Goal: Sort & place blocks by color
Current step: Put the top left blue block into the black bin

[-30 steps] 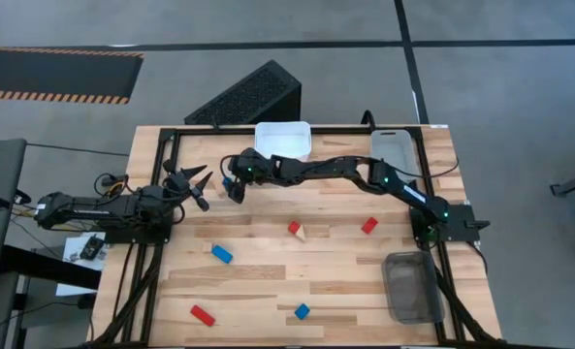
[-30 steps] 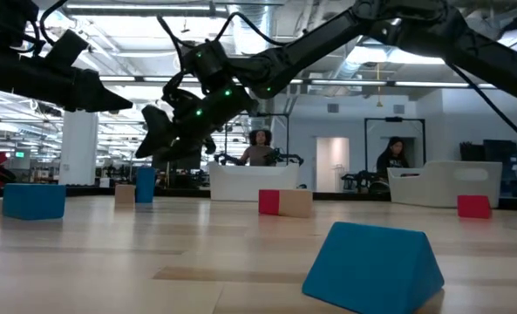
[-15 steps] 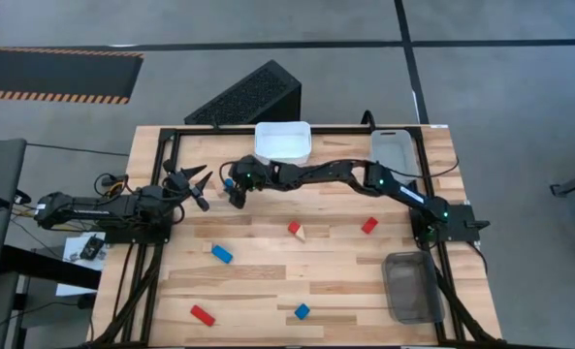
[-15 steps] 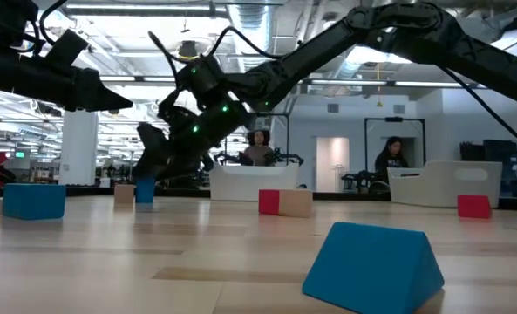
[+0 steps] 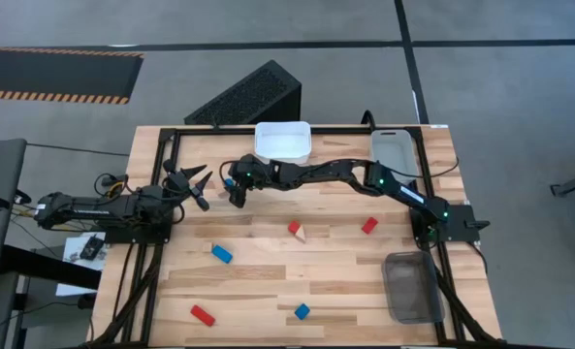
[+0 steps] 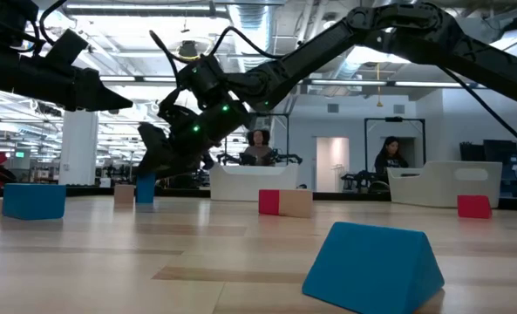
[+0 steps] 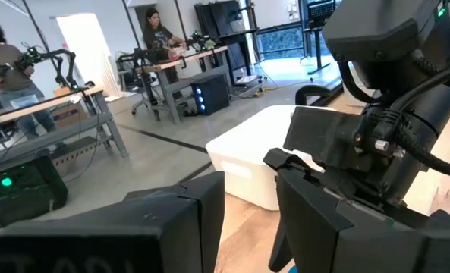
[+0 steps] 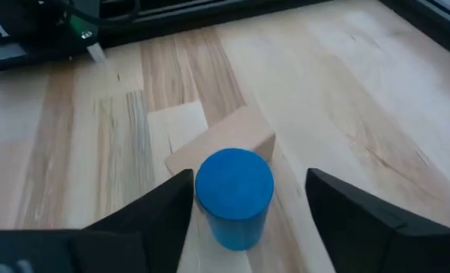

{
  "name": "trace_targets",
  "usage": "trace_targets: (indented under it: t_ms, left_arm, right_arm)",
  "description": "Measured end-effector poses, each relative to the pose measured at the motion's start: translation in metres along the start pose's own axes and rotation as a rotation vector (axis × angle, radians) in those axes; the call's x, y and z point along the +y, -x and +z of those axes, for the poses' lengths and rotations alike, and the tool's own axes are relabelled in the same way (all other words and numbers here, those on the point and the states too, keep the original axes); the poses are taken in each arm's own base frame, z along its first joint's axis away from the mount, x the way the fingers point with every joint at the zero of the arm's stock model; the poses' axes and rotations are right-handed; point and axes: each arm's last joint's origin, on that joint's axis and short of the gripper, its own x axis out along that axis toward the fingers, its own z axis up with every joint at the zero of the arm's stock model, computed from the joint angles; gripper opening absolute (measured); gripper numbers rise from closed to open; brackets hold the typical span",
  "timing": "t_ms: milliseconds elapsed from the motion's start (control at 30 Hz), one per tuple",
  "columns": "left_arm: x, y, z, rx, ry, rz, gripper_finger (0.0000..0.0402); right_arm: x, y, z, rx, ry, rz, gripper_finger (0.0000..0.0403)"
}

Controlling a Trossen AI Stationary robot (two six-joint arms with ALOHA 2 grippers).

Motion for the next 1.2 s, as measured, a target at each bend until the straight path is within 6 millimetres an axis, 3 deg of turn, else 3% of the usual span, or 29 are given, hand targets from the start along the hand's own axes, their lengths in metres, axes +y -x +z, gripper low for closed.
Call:
trace_targets:
  t_ms: [333,500,700,867,1033,1200]
  left_arm:
    - [0.000,0.000,0.001,-0.009,-0.035,0.002,0.0114]
    - [0.000,0.000,0.002,-0.013,-0.033,0.003,0.0114]
    - [0.000,0.000,0.001,-0.012,-0.034,0.002,0.0114]
    - [0.000,0.000,0.002,-0.012,-0.060,0.002,0.0114]
    - [-0.001,0.000,0.002,-0.022,-0.051,-0.051,0.0114]
    - [-0.004,0.000,0.005,-0.066,-0.019,-0.151,0.0114]
  right_arm:
    - [0.001,0.004,0.002,0.036,0.013,-0.002,0.0111]
    - [0.003,0.018,0.017,0.036,0.025,0.039,0.0109]
    - [0.005,0.045,0.035,0.126,0.069,0.067,0.0139]
    - [0.008,0.068,0.050,0.167,0.083,0.098,0.0122]
    - [0.013,0.090,0.047,0.339,0.084,0.170,0.0116]
    - [0.032,0.129,0.051,0.512,0.113,0.189,0.0118]
